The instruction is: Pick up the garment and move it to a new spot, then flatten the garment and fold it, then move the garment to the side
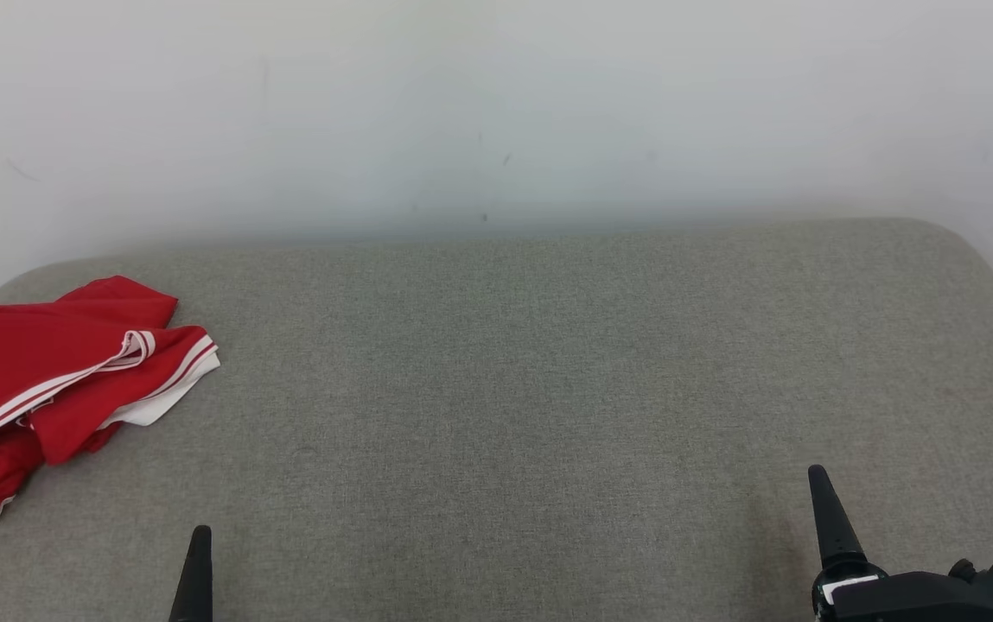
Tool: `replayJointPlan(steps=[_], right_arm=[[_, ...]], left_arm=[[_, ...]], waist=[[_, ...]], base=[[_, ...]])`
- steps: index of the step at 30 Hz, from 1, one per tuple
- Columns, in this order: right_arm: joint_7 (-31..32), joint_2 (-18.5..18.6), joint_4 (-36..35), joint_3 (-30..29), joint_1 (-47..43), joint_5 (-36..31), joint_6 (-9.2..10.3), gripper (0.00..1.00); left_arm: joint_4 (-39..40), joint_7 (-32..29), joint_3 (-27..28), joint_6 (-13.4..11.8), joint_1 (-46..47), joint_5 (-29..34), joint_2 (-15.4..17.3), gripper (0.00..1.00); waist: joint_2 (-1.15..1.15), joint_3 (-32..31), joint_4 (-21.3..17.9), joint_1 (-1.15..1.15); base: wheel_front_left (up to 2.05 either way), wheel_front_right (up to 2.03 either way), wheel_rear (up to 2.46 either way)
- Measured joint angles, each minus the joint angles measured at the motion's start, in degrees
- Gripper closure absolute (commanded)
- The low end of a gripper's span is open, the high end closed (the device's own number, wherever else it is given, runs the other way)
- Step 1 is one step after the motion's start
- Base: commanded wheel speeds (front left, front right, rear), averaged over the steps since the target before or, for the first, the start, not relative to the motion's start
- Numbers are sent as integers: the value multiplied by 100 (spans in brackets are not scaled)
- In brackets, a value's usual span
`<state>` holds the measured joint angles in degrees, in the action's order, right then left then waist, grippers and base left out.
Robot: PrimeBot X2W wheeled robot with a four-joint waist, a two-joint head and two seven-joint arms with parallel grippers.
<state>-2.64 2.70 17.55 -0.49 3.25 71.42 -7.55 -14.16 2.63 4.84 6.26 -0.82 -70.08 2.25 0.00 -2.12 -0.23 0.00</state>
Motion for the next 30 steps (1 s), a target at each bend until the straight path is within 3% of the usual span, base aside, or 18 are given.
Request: replayJointPlan(steps=[30], right_arm=[[-443, 75, 172, 181, -83, -2953, 0, 0]], left_arm=[[337, 525, -136, -119, -364, 2880, 19, 0]], waist=[[0, -170, -24, 0]], base=[[0, 0, 0]])
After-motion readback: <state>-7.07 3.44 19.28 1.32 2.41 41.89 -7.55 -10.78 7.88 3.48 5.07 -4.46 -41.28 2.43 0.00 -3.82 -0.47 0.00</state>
